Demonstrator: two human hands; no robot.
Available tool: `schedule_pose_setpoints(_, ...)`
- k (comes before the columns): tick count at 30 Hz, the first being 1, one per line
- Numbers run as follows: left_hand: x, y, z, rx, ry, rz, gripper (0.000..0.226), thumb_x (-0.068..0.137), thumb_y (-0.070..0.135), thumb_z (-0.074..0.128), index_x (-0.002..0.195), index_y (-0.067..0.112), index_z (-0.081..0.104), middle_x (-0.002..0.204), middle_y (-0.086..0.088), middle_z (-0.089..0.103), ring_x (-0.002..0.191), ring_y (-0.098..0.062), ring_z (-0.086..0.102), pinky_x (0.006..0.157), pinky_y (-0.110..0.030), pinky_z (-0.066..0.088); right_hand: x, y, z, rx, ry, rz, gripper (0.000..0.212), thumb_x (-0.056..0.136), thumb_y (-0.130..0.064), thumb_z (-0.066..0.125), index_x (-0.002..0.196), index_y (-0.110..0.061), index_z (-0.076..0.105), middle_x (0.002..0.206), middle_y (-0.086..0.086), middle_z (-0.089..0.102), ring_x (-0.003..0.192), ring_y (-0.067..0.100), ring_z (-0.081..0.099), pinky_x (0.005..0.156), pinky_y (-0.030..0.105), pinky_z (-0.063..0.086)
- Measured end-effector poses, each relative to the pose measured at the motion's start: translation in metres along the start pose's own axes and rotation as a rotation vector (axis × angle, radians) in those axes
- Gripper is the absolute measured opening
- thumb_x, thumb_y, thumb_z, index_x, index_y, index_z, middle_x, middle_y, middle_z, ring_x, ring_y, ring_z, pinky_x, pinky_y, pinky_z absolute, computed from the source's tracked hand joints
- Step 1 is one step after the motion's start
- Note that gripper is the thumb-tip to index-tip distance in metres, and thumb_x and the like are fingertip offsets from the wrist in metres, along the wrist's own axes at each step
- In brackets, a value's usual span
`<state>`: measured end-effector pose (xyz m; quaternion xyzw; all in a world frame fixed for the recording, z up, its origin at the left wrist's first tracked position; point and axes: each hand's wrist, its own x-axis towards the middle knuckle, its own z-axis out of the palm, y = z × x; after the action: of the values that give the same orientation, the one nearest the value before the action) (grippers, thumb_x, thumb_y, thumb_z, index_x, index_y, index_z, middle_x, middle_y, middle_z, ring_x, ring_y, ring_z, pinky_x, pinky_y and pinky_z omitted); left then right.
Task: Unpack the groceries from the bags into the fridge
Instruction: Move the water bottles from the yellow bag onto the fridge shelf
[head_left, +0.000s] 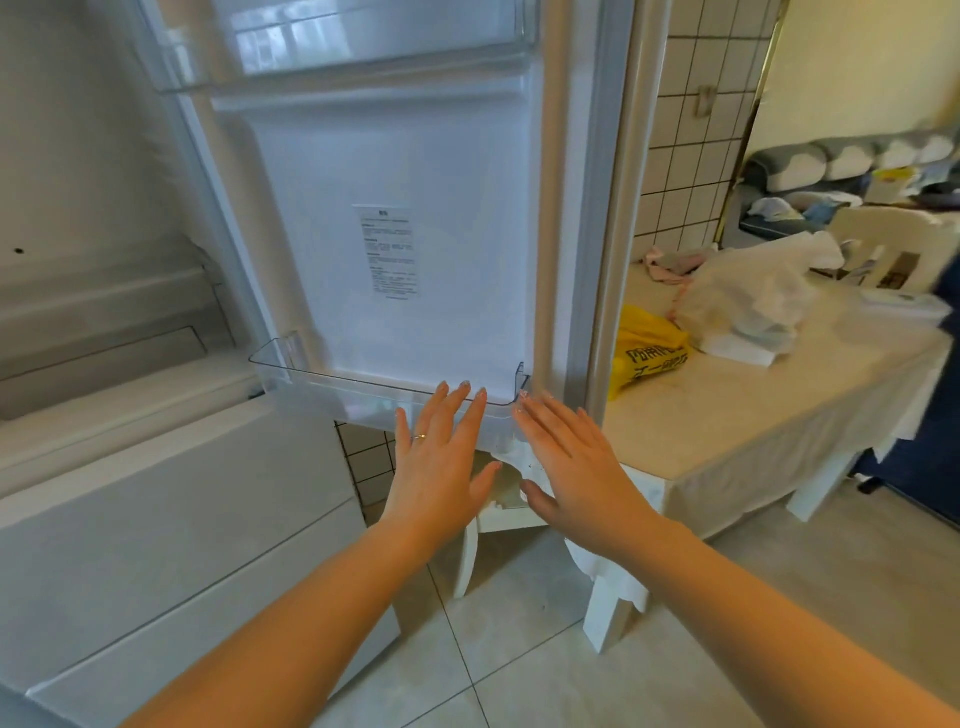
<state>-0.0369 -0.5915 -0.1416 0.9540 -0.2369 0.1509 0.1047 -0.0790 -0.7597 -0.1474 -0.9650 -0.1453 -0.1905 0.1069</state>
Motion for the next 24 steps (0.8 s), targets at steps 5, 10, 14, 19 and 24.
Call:
schedule_pose_setpoints(5,-0.011,0.033,0.009,-0.212,0.163,0.219,0.074,0.089,0.043,0.053,0.148,0.030,0.009,0.155,0.000,0.020,0.143,-0.012,0.002,0.114,-0.045,0.005,-0.032,0.042,-0.015,0.016,0.128,0.048,0.065,0.088,-0.041,0.043,0.146,-0.018,0.024,0.153,0.002,0.028,0.142,0.016,0.015,0.114,0.039,0.017)
schedule_pose_setpoints(10,-0.010,0.087,0.027,-0.326,0.086,0.269,0.067,0.090,0.055,0.035,0.145,0.040,0.002,0.154,0.008,0.015,0.142,-0.014,0.014,0.114,-0.034,0.013,-0.065,0.103,-0.030,0.047,0.140,0.143,0.069,0.088,-0.051,0.032,0.148,-0.020,0.017,0.155,0.001,0.021,0.142,0.017,0.015,0.114,0.039,0.017)
schedule_pose_setpoints(14,0.009,0.142,0.053,-0.388,0.063,0.263,0.066,0.090,0.050,0.042,0.146,0.037,0.010,0.152,0.006,0.025,0.139,-0.016,0.024,0.112,-0.040,0.027,-0.091,0.166,-0.042,0.049,0.106,0.158,0.069,0.089,-0.048,0.039,0.148,-0.021,0.017,0.155,0.000,0.019,0.143,0.017,0.013,0.115,0.043,0.022)
schedule_pose_setpoints(19,0.045,0.221,0.088,-0.429,0.035,0.201,0.066,0.091,0.043,0.051,0.143,0.039,0.011,0.152,0.013,0.019,0.140,-0.009,0.019,0.115,-0.033,0.022,-0.120,0.259,-0.067,0.059,0.043,0.163,0.069,0.088,-0.046,0.041,0.148,-0.024,0.017,0.156,-0.004,0.015,0.144,0.014,0.009,0.113,0.049,0.024)
schedule_pose_setpoints(24,0.077,0.275,0.116,-0.470,0.020,0.121,0.062,0.091,0.041,0.053,0.141,0.041,0.015,0.152,0.014,0.021,0.138,-0.006,0.022,0.110,-0.019,0.016,-0.135,0.336,-0.083,0.105,-0.031,0.153,0.070,0.091,-0.036,0.054,0.147,-0.032,0.012,0.151,-0.015,0.004,0.144,0.008,0.000,0.116,0.046,0.017)
